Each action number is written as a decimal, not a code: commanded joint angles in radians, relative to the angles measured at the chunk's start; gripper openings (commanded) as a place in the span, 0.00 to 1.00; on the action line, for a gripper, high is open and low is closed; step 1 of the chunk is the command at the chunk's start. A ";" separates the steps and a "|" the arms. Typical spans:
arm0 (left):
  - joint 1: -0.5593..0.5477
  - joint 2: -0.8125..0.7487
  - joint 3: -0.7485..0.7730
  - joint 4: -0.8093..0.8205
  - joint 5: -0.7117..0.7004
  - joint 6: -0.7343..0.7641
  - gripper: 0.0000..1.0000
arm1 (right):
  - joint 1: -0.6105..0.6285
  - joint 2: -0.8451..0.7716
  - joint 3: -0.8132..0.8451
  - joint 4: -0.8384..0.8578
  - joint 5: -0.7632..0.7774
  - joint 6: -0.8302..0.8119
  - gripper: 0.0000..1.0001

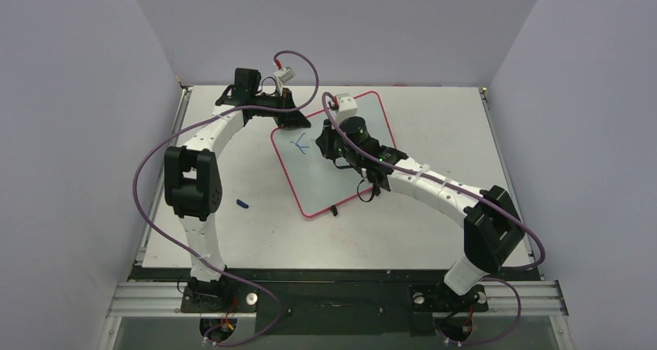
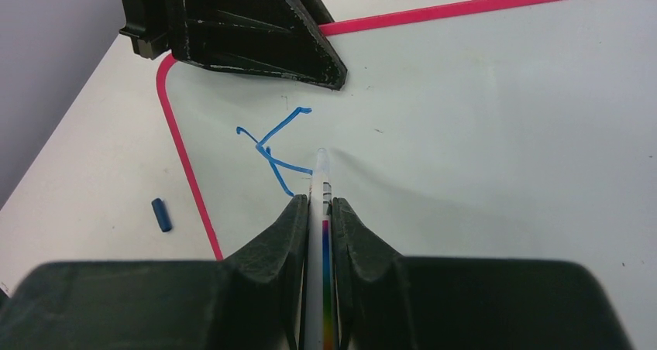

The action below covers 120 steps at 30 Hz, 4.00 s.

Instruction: Write a sentence on the whiteboard

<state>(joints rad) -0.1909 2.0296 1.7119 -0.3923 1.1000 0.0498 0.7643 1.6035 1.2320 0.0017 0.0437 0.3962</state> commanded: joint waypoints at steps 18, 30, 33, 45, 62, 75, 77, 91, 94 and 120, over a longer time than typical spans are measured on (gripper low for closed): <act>-0.021 -0.045 -0.003 0.005 0.037 0.116 0.00 | -0.032 0.074 0.049 0.032 -0.008 0.016 0.00; -0.021 -0.049 -0.002 0.004 0.037 0.118 0.00 | -0.028 0.033 -0.057 0.039 0.016 0.043 0.00; -0.023 -0.049 -0.003 0.003 0.037 0.117 0.00 | -0.025 0.007 -0.089 0.043 0.018 0.056 0.00; -0.024 -0.052 -0.004 0.001 0.035 0.121 0.00 | -0.006 -0.054 -0.019 0.013 0.013 0.043 0.00; -0.024 -0.057 -0.005 -0.008 0.040 0.128 0.00 | -0.034 0.044 0.122 0.032 -0.024 0.059 0.00; -0.028 -0.057 -0.003 -0.006 0.045 0.128 0.00 | -0.045 0.082 0.084 0.056 -0.035 0.078 0.00; -0.028 -0.057 -0.003 -0.008 0.043 0.128 0.00 | -0.049 0.081 0.075 0.057 -0.035 0.079 0.00; -0.028 -0.055 0.001 -0.008 0.043 0.129 0.00 | -0.065 0.044 0.032 0.054 -0.034 0.088 0.00; -0.027 -0.057 0.001 -0.012 0.041 0.131 0.00 | -0.057 0.034 0.055 0.044 -0.036 0.083 0.00; -0.032 -0.063 0.001 -0.020 0.041 0.142 0.00 | -0.068 -0.029 0.000 0.065 -0.028 0.072 0.00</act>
<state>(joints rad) -0.1967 2.0125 1.7115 -0.4133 1.1061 0.0868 0.7055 1.5517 1.2263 0.0277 0.0109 0.4797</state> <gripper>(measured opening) 0.099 0.099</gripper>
